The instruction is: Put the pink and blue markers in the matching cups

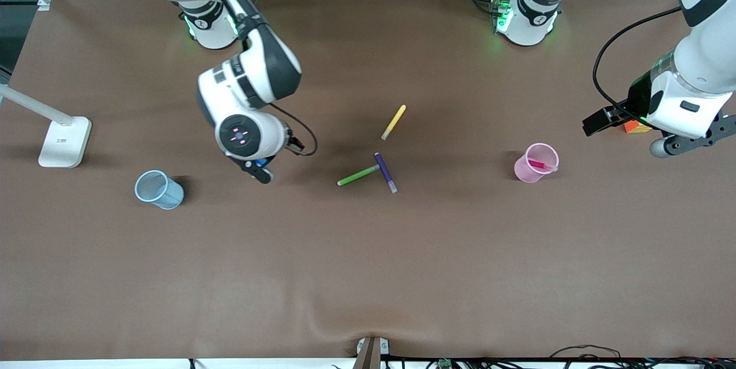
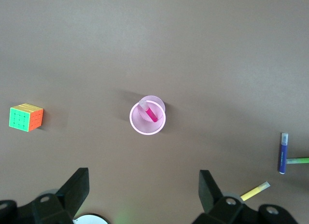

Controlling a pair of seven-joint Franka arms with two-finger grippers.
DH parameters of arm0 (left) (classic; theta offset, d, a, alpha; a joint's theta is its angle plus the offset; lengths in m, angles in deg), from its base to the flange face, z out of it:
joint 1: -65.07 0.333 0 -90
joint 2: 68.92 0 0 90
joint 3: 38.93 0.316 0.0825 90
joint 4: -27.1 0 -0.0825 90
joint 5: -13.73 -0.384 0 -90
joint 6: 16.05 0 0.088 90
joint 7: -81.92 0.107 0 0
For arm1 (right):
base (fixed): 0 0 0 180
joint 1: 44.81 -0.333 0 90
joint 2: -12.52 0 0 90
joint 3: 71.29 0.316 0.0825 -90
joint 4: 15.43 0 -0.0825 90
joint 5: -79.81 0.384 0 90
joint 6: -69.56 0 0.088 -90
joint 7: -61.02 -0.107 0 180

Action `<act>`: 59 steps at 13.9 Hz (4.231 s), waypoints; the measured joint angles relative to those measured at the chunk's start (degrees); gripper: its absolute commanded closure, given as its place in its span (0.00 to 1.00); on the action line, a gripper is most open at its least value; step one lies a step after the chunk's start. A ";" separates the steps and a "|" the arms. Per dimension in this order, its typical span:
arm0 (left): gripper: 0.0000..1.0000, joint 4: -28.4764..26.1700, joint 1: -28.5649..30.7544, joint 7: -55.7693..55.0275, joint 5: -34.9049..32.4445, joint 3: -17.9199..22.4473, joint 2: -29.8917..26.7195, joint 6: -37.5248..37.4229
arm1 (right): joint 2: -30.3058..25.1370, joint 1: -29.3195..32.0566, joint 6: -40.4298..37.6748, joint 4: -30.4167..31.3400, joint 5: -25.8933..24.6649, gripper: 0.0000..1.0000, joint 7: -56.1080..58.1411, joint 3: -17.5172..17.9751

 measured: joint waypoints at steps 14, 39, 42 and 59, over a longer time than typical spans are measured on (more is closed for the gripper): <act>0.00 -0.60 -0.12 0.04 -0.01 -1.12 1.01 2.23 | 0.08 25.58 -15.17 -5.30 2.42 1.00 30.77 -0.25; 0.00 -1.36 -0.08 0.04 -0.01 -1.14 0.78 2.14 | 10.80 38.35 -15.49 -5.14 5.23 0.00 45.41 -0.23; 0.00 -1.35 -0.08 0.04 -0.01 -1.14 0.52 2.06 | 10.80 38.43 -15.53 -5.36 5.40 0.00 45.42 -0.17; 0.00 -1.26 0.65 11.05 -0.01 1.00 -4.66 -0.51 | 8.14 34.61 -31.60 -29.71 5.74 0.00 45.85 3.09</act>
